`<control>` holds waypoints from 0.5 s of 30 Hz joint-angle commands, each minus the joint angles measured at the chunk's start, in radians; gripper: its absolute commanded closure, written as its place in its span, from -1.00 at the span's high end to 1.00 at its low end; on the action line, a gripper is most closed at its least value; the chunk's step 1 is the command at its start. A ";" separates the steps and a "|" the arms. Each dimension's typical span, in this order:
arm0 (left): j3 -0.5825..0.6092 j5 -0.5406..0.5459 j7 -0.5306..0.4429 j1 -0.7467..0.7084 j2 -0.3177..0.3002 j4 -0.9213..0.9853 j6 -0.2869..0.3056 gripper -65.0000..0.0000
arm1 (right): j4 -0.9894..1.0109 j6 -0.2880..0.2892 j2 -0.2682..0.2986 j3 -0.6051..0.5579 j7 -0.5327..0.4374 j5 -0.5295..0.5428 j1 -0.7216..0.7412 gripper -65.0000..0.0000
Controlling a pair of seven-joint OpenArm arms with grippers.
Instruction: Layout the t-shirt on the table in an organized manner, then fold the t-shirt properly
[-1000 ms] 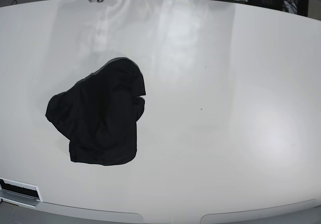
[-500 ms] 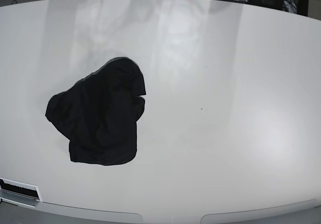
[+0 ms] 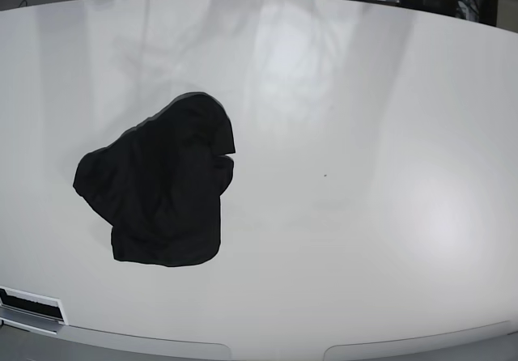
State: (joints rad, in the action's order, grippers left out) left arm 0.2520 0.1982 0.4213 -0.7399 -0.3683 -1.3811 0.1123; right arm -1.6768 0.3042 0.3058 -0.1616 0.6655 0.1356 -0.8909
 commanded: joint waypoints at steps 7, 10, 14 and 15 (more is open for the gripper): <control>-0.133 0.002 0.032 -0.219 -0.119 -0.476 0.021 -1.00 | -0.364 -0.153 0.079 0.006 0.066 -0.062 -0.191 -1.00; -0.248 0.005 0.028 -0.283 -0.122 -0.658 0.047 -1.00 | -0.497 -0.176 0.079 0.006 0.066 -0.138 -0.246 -1.00; -0.380 0.069 0.020 -0.288 -0.122 -0.856 0.045 -1.00 | -0.642 -0.200 0.079 0.006 0.092 -0.259 -0.258 -1.00; -0.407 0.084 0.020 -0.279 -0.122 -0.895 0.045 -1.00 | -0.667 -0.199 0.079 0.006 0.087 -0.300 -0.257 -1.00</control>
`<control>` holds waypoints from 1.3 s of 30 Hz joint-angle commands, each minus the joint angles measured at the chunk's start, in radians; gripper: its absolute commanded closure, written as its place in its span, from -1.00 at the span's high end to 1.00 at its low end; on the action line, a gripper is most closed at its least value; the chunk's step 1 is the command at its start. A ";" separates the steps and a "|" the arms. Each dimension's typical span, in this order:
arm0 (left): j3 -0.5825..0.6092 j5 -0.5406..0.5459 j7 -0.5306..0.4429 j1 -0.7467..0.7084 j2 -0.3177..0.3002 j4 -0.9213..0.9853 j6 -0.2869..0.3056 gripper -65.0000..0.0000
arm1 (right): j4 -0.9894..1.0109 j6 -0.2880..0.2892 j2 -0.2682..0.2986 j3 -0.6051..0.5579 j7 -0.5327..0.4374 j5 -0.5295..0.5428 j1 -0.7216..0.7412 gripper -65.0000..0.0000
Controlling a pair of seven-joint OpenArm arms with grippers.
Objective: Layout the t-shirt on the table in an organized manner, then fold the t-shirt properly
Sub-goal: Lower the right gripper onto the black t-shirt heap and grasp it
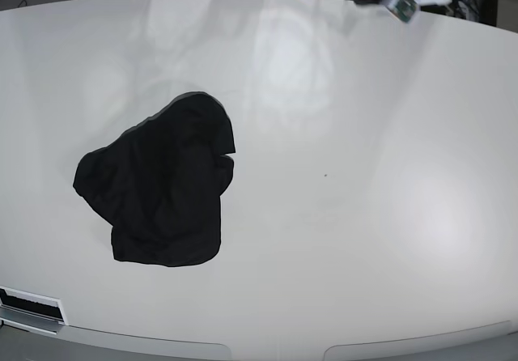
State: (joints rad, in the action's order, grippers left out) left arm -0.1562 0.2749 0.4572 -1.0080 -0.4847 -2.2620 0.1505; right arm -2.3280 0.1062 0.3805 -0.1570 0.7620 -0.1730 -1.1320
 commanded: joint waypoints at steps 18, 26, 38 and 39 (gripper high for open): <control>-0.012 0.075 -0.076 0.469 -0.006 0.103 0.092 -1.00 | 0.106 0.149 -0.004 0.000 -0.249 0.230 0.604 -1.00; 0.012 0.146 -0.074 0.642 -0.006 0.416 0.176 -1.00 | 0.503 0.267 -0.103 0.000 -0.265 0.327 0.870 0.00; 0.012 0.153 -0.060 0.709 -0.020 0.453 0.191 -1.00 | 0.838 0.256 -0.156 0.008 -0.141 0.340 1.193 -1.00; 0.012 0.152 -0.060 0.709 -0.023 0.453 0.191 -1.00 | 0.798 0.269 -0.150 0.013 -0.141 0.365 1.204 -1.00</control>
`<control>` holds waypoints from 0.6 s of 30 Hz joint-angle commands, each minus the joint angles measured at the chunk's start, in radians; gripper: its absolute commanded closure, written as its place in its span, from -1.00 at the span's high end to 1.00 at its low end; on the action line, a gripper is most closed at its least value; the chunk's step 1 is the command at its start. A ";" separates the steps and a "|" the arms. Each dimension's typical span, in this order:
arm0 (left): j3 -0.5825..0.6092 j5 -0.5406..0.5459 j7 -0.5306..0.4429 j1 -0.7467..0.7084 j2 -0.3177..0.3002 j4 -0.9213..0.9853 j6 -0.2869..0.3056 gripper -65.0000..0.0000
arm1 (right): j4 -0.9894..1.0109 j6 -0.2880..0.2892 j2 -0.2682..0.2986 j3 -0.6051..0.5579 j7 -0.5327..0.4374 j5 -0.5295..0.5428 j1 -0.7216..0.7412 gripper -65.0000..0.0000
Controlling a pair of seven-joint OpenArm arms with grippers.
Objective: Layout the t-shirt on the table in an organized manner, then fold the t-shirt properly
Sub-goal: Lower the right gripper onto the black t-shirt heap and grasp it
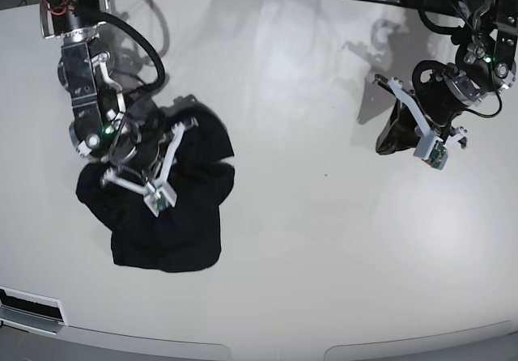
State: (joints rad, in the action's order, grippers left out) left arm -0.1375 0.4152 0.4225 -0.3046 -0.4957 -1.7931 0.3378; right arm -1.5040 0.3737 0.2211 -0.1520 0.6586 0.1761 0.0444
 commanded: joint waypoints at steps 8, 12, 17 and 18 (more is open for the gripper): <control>-0.006 -0.024 -0.018 0.003 -0.023 -0.016 0.003 -1.00 | -0.477 0.222 0.031 0.167 -0.002 0.365 0.033 -1.00; -0.006 -0.019 -0.018 0.003 -0.022 -0.016 0.003 -1.00 | -0.543 0.324 0.028 0.233 0.050 0.628 0.030 -1.00; -0.006 -0.017 -0.018 0.003 -0.022 -0.016 0.004 -1.00 | -0.544 0.324 0.007 0.238 0.098 0.822 0.031 -1.00; -0.006 -0.017 -0.018 0.003 -0.021 -0.016 0.004 -1.00 | -0.544 0.324 -0.004 0.238 0.099 0.841 0.031 -1.00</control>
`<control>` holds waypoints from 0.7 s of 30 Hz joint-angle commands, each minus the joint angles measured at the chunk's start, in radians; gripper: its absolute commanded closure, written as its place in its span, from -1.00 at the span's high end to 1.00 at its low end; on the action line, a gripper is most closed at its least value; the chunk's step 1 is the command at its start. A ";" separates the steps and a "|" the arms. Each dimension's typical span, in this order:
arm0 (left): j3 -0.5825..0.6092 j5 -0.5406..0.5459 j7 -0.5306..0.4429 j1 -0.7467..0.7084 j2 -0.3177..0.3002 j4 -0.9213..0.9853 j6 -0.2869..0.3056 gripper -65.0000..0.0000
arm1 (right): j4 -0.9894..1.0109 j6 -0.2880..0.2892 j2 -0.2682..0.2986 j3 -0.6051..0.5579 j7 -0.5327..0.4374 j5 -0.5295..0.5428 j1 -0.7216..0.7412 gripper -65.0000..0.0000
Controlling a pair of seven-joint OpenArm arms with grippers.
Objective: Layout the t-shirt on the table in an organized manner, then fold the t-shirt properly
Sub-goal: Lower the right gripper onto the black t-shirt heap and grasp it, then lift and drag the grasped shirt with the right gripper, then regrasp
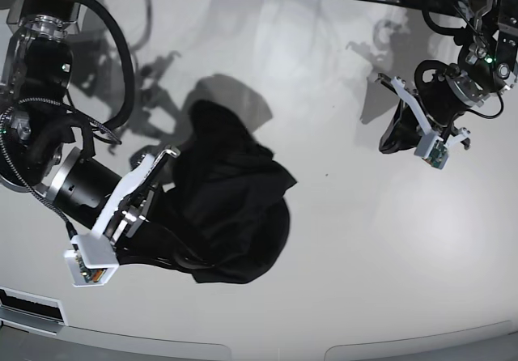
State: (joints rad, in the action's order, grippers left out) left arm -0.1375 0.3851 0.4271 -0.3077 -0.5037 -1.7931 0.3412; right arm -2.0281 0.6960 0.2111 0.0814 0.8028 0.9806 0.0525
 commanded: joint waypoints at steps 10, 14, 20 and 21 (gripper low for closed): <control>-0.006 0.013 0.001 0.005 -0.012 -0.016 0.100 -1.00 | -0.019 0.002 -0.140 -0.060 -0.053 0.053 0.029 -1.00; -0.006 0.018 0.000 0.006 -0.011 -0.016 0.119 -1.00 | -0.018 0.002 -0.148 0.029 -0.079 -0.159 0.026 -1.00; -0.006 0.017 0.000 0.006 -0.011 -0.016 0.119 -1.00 | 0.003 -0.145 -0.075 0.163 -0.005 -0.459 -0.031 -0.95; -0.006 0.018 -0.002 0.006 -0.012 -0.016 0.119 -1.00 | 0.017 -0.158 -0.055 0.171 -0.006 -0.462 -0.049 -0.71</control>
State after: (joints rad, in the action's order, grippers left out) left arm -0.1379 0.3851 0.4530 -0.3073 -0.5014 -1.7931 0.4557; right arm -1.9984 0.5392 0.1535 0.2516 0.8272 0.5014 -0.0177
